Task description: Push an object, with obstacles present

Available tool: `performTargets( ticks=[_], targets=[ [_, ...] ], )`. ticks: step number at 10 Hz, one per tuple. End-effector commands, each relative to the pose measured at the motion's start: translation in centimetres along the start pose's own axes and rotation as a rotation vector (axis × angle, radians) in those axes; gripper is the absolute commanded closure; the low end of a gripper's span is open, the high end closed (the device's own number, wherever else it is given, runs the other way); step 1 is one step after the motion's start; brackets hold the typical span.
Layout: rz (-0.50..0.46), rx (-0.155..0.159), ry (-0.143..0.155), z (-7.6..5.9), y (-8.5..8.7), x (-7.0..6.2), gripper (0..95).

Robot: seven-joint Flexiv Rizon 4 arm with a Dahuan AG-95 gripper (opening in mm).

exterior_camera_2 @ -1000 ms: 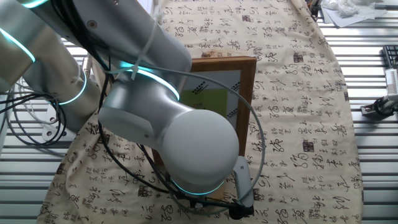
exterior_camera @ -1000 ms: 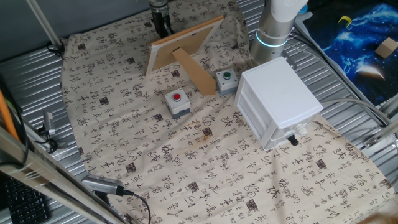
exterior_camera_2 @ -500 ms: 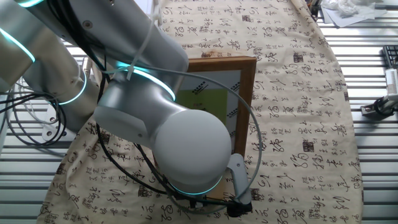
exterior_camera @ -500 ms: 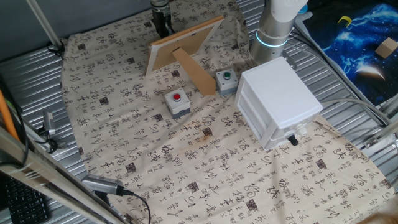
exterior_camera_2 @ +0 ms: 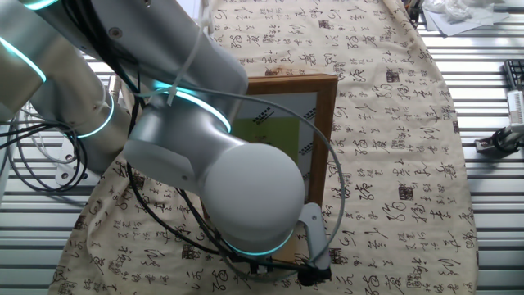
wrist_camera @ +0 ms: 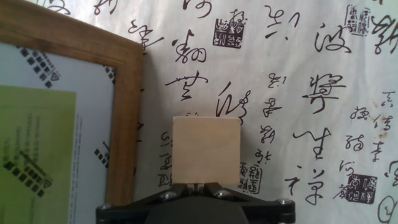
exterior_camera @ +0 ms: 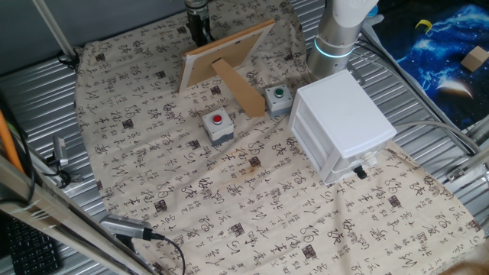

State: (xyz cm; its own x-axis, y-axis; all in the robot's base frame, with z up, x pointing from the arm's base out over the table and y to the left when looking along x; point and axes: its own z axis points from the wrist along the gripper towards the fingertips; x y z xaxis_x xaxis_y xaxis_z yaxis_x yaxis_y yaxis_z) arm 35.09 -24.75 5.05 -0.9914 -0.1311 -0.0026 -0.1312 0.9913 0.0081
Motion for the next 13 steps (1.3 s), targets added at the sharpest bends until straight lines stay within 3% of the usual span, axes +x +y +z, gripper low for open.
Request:
performTargets(
  ticks=[1, 6, 13],
  targets=[
    [0.019, 0.002, -0.004, -0.1, 0.0, 0.1, 95.0],
    [0.007, 0.000, 0.000, 0.2, -0.2, -0.6, 95.0],
    [-0.023, -0.009, 0.006, 0.0, -1.2, -4.4, 95.0]
  ],
)
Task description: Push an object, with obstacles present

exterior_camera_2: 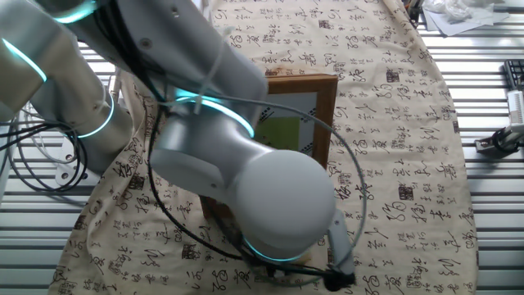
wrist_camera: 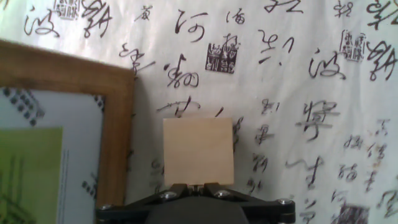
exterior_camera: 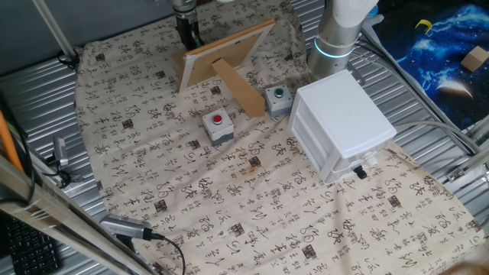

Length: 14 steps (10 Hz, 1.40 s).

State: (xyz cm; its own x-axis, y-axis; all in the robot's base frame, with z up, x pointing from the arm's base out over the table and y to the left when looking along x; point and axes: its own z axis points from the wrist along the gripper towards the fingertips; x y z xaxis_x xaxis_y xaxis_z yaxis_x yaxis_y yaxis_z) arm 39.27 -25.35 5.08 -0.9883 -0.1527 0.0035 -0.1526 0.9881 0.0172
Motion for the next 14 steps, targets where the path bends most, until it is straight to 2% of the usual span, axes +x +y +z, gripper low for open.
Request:
performTargets(
  ticks=[1, 9, 14],
  targets=[
    [-0.004, -0.001, -0.001, 0.0, -0.2, -0.8, 95.0],
    [-0.037, -0.009, 0.007, 0.9, -0.6, -6.5, 95.0],
    [-0.039, -0.014, 0.030, -0.1, -0.1, -9.5, 95.0]
  ],
)
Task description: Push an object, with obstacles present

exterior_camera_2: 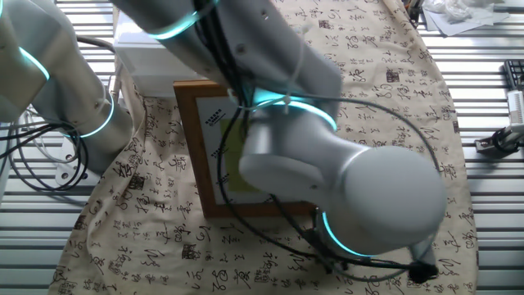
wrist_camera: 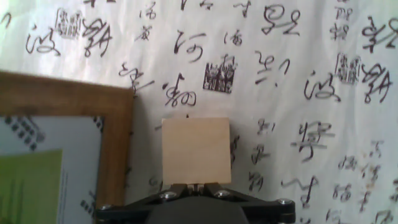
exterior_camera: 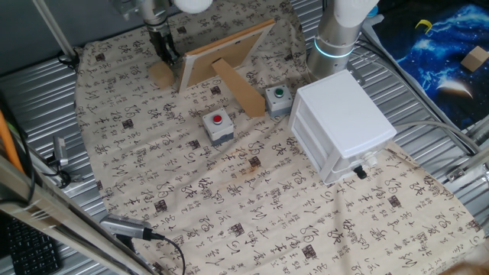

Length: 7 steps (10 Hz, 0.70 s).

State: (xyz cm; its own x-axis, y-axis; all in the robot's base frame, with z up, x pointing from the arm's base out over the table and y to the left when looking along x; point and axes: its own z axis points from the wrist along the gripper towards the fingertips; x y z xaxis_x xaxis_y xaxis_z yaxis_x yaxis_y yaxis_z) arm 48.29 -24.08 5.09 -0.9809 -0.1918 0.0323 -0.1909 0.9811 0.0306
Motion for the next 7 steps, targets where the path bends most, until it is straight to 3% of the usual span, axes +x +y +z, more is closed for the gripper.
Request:
performTargets(
  ticks=[1, 7],
  targets=[
    [-0.006, 0.000, -0.001, 0.0, 0.1, -0.8, 95.0],
    [-0.012, 0.002, -0.003, 0.2, 1.1, -2.6, 95.0]
  ],
)
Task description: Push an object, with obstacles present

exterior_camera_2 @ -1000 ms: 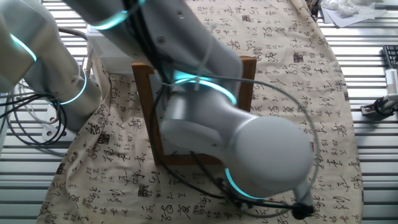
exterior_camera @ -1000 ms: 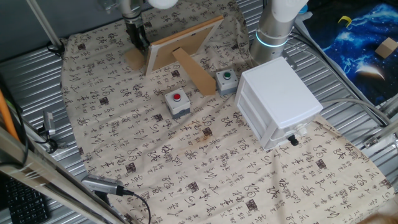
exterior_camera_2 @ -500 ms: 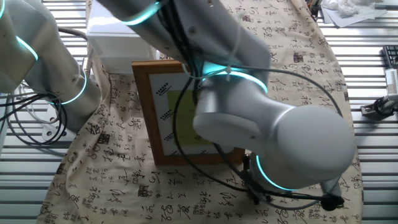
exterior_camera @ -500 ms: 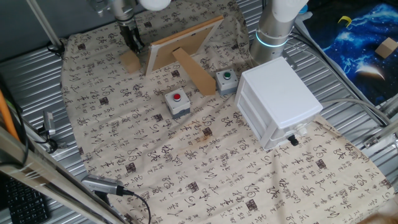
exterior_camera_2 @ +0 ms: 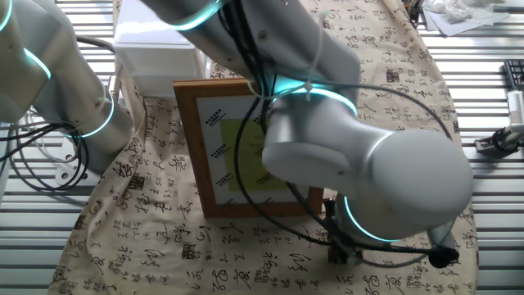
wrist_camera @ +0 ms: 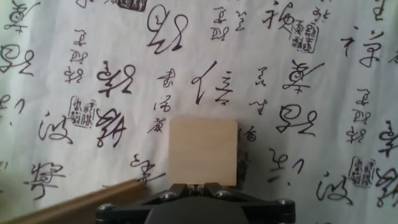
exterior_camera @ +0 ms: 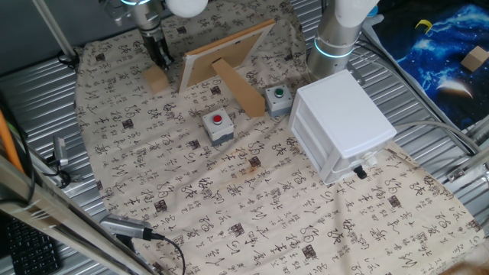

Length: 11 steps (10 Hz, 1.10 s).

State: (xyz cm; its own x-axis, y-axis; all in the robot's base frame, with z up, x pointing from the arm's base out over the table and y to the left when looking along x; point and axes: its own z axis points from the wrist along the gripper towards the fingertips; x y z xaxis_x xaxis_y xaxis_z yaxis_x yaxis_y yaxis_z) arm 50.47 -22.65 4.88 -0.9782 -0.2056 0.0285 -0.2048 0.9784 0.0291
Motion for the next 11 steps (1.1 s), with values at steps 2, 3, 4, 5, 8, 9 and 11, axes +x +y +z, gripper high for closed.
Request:
performTargets(
  ticks=[2, 3, 4, 5, 8, 9, 11],
  targets=[
    [0.004, 0.000, -0.001, 0.3, 0.7, -1.1, 95.0],
    [0.006, 0.001, 0.000, 0.3, 0.8, -1.5, 95.0],
    [0.008, 0.000, 0.003, 0.1, 1.1, -2.0, 95.0],
    [0.010, -0.001, 0.006, 0.0, 1.3, -2.5, 95.0],
    [0.009, 0.000, 0.010, 0.0, 1.3, -2.5, 95.0],
    [0.009, 0.000, 0.011, 0.0, 1.3, -2.5, 95.0],
    [0.014, 0.003, 0.011, 0.0, 1.3, -2.5, 95.0]
  ],
)
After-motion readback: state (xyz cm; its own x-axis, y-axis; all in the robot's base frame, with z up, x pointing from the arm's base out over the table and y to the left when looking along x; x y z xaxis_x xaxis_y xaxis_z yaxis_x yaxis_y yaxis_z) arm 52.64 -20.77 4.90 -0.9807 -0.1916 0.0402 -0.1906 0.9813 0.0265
